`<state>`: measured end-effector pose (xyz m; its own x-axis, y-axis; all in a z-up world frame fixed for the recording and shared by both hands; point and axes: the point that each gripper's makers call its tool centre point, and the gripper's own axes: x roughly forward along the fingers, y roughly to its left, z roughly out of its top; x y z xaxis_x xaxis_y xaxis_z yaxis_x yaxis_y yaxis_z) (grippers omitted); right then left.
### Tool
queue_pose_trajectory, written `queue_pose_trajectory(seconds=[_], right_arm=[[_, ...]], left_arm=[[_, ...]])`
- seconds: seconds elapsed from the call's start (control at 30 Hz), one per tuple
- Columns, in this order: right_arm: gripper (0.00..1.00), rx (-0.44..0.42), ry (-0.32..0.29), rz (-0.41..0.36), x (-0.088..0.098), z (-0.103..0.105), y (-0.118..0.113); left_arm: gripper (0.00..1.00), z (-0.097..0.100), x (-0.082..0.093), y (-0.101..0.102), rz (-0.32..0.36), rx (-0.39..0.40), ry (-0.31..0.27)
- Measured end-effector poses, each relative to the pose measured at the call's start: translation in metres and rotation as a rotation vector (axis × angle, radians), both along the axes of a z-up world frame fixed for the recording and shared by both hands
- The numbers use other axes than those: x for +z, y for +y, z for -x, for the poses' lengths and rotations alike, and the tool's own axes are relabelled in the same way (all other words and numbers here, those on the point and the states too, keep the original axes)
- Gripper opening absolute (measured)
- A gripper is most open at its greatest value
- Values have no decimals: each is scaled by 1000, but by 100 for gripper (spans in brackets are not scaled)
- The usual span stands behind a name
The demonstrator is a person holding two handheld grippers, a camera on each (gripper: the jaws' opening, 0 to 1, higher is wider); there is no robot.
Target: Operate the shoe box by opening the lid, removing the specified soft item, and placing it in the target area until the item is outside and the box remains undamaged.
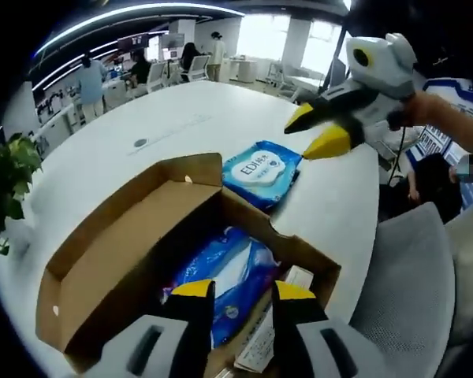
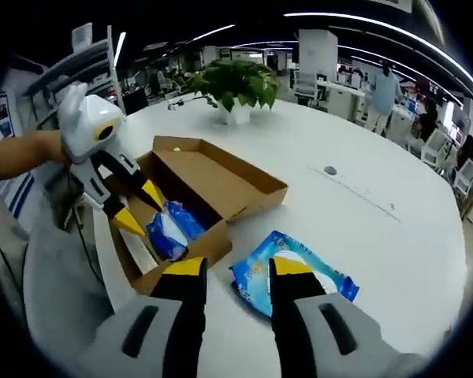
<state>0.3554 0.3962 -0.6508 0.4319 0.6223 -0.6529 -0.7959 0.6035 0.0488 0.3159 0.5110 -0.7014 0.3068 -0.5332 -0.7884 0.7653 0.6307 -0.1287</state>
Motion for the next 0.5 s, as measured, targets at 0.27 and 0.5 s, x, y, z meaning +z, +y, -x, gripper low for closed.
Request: queue_pose_trajectory(seconds=[0.27,0.5], right_arm=[[27,110,-12,37,-5,7,36],[27,214,-16,100,-16,16,56]], left_arm=[[25,-3,-9,9,-24,-67,-23],[24,-3,-16,7,-26,-174,-32]])
